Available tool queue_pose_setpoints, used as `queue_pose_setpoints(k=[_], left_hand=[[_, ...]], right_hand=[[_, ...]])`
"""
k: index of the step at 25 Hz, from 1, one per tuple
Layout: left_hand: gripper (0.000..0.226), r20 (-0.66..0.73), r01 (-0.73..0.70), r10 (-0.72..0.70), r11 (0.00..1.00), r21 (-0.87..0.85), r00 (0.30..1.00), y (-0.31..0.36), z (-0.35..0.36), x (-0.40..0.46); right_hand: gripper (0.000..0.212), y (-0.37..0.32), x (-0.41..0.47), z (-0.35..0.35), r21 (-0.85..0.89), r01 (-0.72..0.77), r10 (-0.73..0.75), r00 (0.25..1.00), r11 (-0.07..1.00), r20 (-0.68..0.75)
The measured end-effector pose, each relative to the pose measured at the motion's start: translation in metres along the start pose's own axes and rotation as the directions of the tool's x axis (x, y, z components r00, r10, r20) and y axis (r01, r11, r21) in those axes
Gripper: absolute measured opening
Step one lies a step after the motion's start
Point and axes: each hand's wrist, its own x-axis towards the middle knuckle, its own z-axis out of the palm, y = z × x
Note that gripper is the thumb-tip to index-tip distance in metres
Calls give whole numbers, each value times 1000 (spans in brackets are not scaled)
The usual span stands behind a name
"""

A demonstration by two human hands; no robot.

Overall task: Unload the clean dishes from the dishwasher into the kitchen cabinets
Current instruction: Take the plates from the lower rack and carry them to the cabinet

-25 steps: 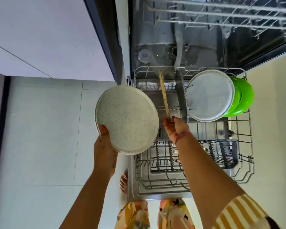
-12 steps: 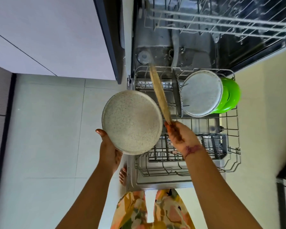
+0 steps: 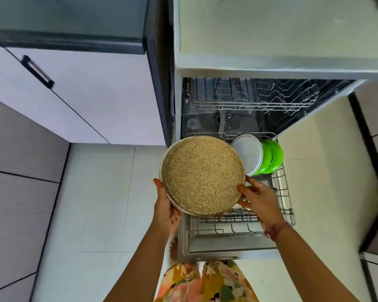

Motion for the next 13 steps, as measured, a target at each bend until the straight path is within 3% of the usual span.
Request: queue_pose_setpoints(k=[6,9,13], left_hand=[[59,100,2,13,989,-146,995,-5,18,-16],[59,98,23,-8,989,-147,995,-7,18,-17],[45,58,-65,68,996,-59,996,-16,7,-12]], right_hand=[[45,-14,10,-20,-308,150,-147,989,939,33],[52,-5,10,-22,-290,131,-110,990,948,87],[59,10,1,-16,-298,145,-110,985,943,129]])
